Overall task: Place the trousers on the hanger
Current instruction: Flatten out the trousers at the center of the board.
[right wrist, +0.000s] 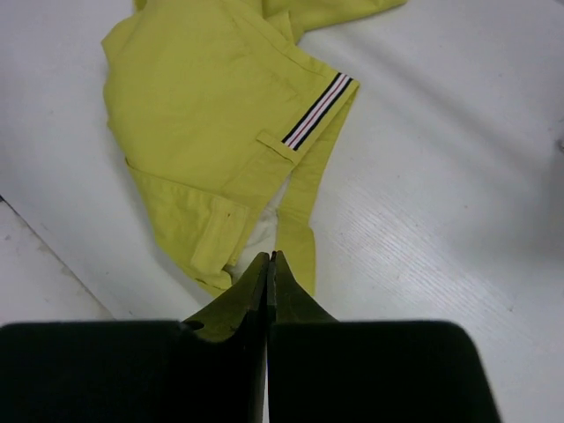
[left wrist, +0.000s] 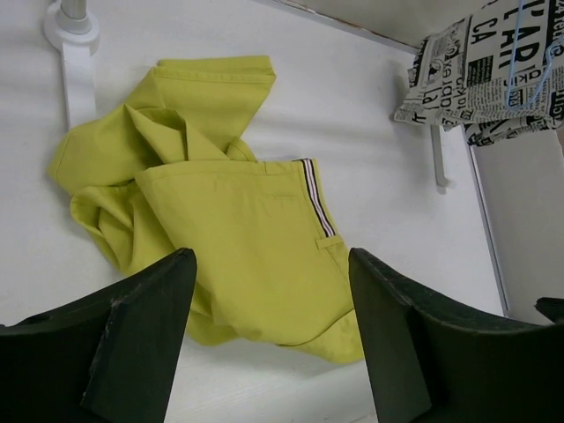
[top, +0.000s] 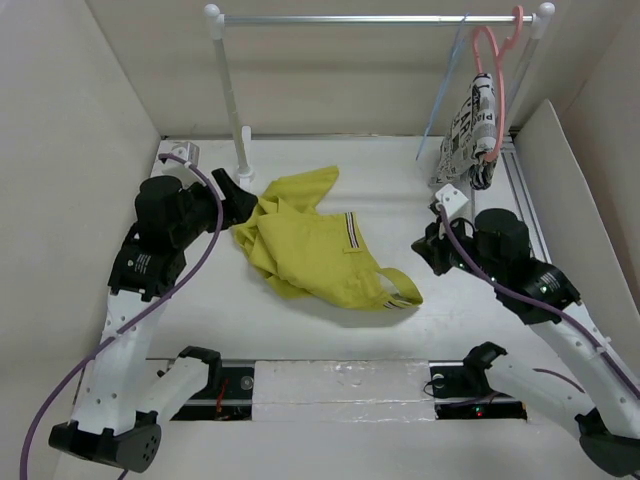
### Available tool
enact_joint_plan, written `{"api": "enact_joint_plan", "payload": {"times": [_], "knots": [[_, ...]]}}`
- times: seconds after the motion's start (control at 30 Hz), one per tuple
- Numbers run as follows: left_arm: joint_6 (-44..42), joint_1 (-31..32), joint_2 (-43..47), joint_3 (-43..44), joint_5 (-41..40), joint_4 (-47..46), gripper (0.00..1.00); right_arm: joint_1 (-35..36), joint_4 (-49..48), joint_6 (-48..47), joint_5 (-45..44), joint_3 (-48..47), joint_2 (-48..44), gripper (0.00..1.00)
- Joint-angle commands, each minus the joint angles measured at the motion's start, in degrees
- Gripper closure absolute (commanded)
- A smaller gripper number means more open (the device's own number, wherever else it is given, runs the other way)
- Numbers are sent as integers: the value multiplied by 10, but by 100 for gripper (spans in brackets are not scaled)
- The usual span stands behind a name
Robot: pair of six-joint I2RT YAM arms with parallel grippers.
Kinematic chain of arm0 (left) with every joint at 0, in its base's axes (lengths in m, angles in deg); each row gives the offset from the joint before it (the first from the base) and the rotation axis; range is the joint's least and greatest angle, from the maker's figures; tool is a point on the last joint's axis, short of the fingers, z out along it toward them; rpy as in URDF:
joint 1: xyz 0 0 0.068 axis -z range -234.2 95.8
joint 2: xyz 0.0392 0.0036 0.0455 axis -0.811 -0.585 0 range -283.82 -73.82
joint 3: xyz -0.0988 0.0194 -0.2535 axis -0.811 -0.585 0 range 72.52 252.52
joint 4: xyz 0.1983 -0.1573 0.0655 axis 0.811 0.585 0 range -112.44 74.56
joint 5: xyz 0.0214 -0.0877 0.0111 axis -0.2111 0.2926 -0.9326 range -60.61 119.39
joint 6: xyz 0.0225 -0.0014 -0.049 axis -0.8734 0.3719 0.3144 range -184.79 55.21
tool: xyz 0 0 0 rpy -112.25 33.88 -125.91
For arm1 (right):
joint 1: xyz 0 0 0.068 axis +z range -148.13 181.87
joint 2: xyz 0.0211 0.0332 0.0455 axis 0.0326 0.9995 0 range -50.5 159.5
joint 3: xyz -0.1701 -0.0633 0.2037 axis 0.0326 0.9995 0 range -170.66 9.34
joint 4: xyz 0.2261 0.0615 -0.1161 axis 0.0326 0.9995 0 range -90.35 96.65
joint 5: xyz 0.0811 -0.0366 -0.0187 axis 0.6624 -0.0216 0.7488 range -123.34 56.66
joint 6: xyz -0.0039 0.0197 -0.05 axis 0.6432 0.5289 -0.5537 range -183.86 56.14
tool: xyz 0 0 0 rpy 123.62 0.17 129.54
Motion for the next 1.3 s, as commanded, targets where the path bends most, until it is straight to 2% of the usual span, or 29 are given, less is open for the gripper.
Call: {"api": "enact_joint_plan", "payload": {"times": [0.0, 0.1, 0.27, 0.33, 0.37, 0.43, 0.47, 0.57, 0.8, 0.93, 0.97, 1.03, 1.07, 1.1, 1.13, 1.17, 1.23, 1.27], "knots": [[16, 1, -4, -18, -11, -35, 35, 3, -73, 1, 32, 22, 16, 100], [28, 1, -9, -36, -57, -31, 43, 3, -101, -1, 27, 33, 45, 99], [77, -12, -8, -67, -139, -21, 48, 8, -138, -15, 23, 33, 124, 69], [86, -34, -9, -80, -140, -22, 48, 13, -143, -22, 23, 26, 152, 67], [91, -34, -9, -94, -139, -25, 48, 21, -156, -28, 20, 27, 174, 58], [100, -34, -13, -113, -152, -31, 40, 27, -177, -34, 19, 35, 195, 43], [111, -34, -16, -140, -164, -40, 33, 27, -194, -35, 20, 38, 221, 28], [123, -74, -44, -196, -145, -63, 32, 27, -232, -40, 24, 47, 263, 14], [155, -96, -141, -295, -64, -167, 30, 39, -297, -29, 65, 40, 409, 10], [160, -96, -204, -312, -32, -216, 28, 44, -337, -5, 106, 46, 489, 13], [157, -96, -217, -314, -13, -239, 29, 51, -355, -4, 118, 48, 498, 35], [159, -90, -251, -315, -5, -259, 29, 56, -369, 6, 153, 56, 506, 69], [162, -90, -269, -315, -5, -266, 30, 74, -375, 10, 143, 61, 486, 96], [164, -82, -277, -316, -5, -273, 31, 83, -371, 13, 104, 63, 465, 100], [169, -72, -285, -316, -5, -283, 32, 106, -353, 10, 57, 62, 412, 100], [171, -72, -285, -317, -6, -291, 32, 106, -337, 7, 57, 58, 412, 100], [179, -72, -292, -320, -2, -298, 32, 140, -297, -4, -7, 43, 321, 100], [181, -72, -307, -315, -7, -328, 33, 151, -235, -6, -41, 23, 265, 100]]}}
